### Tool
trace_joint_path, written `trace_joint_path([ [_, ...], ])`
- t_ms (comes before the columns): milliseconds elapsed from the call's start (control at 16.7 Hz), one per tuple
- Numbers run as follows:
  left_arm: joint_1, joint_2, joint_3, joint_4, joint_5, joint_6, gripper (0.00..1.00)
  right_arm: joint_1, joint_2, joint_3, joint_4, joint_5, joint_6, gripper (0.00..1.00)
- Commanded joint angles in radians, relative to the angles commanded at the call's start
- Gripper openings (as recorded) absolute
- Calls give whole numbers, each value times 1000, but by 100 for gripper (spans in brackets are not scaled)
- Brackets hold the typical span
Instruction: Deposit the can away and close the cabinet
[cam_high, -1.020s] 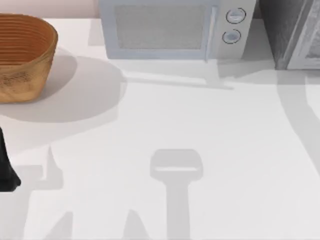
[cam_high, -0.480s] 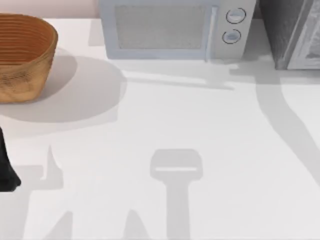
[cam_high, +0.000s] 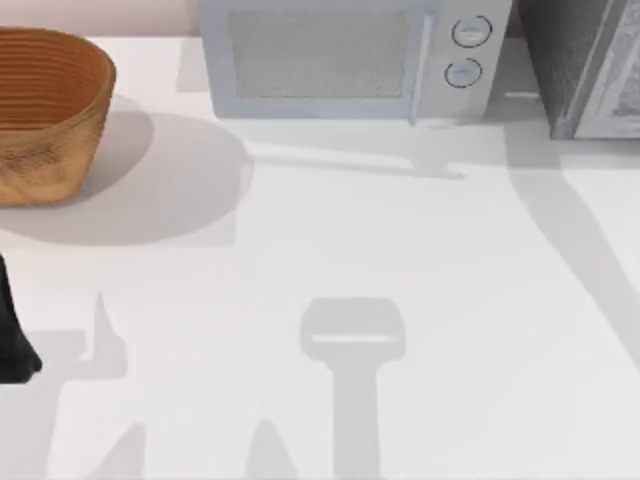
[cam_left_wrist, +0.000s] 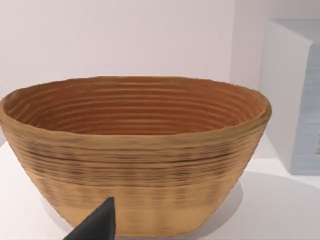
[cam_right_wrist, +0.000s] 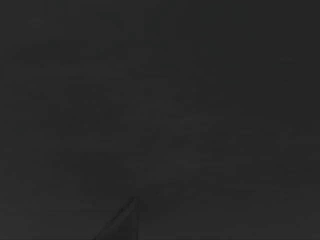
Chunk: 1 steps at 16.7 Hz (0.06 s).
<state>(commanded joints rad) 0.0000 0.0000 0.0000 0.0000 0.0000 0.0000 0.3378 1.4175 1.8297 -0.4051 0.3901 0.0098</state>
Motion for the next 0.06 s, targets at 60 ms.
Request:
trace_joint_path([
  [60, 0, 0, 0, 0, 0, 0, 100, -3, 3, 3, 3, -3, 0, 100],
])
